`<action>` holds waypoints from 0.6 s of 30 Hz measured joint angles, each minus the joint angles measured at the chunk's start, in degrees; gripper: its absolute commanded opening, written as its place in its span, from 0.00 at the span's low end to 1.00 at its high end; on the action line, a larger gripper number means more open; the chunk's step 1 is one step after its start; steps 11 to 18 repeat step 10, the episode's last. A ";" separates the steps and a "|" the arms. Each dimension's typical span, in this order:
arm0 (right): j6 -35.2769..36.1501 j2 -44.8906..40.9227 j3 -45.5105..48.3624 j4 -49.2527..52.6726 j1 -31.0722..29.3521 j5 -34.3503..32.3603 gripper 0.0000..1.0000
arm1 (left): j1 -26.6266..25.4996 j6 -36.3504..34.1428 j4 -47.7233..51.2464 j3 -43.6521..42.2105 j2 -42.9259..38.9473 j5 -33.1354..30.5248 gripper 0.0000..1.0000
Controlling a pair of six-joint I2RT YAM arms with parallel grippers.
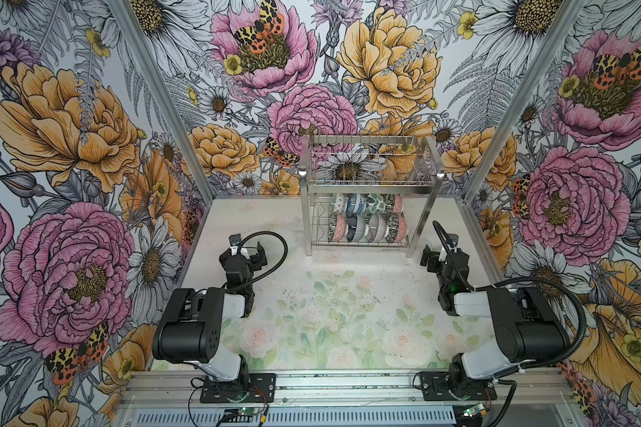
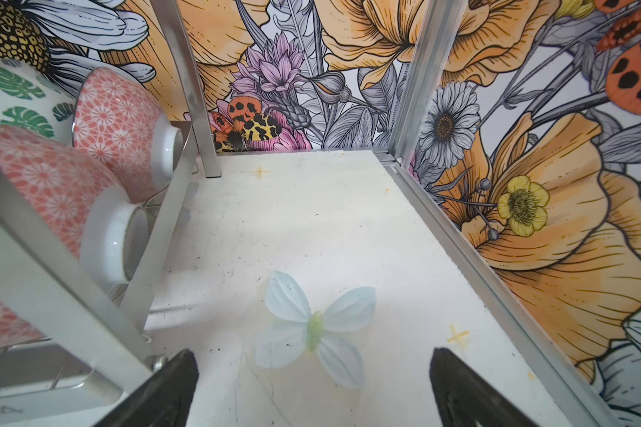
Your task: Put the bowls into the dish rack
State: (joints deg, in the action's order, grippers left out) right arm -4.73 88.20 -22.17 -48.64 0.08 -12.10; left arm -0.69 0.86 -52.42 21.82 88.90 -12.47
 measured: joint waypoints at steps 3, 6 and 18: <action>0.00 0.00 0.00 -0.09 0.00 0.00 1.00 | 0.00 0.00 -0.20 0.00 0.00 0.09 0.99; 0.00 0.00 0.00 -0.09 0.00 0.00 1.00 | 0.00 0.00 -0.20 0.00 0.00 0.11 0.99; 0.00 0.00 0.00 -0.07 0.00 0.02 1.00 | 0.00 0.00 -0.22 0.00 0.00 0.11 0.99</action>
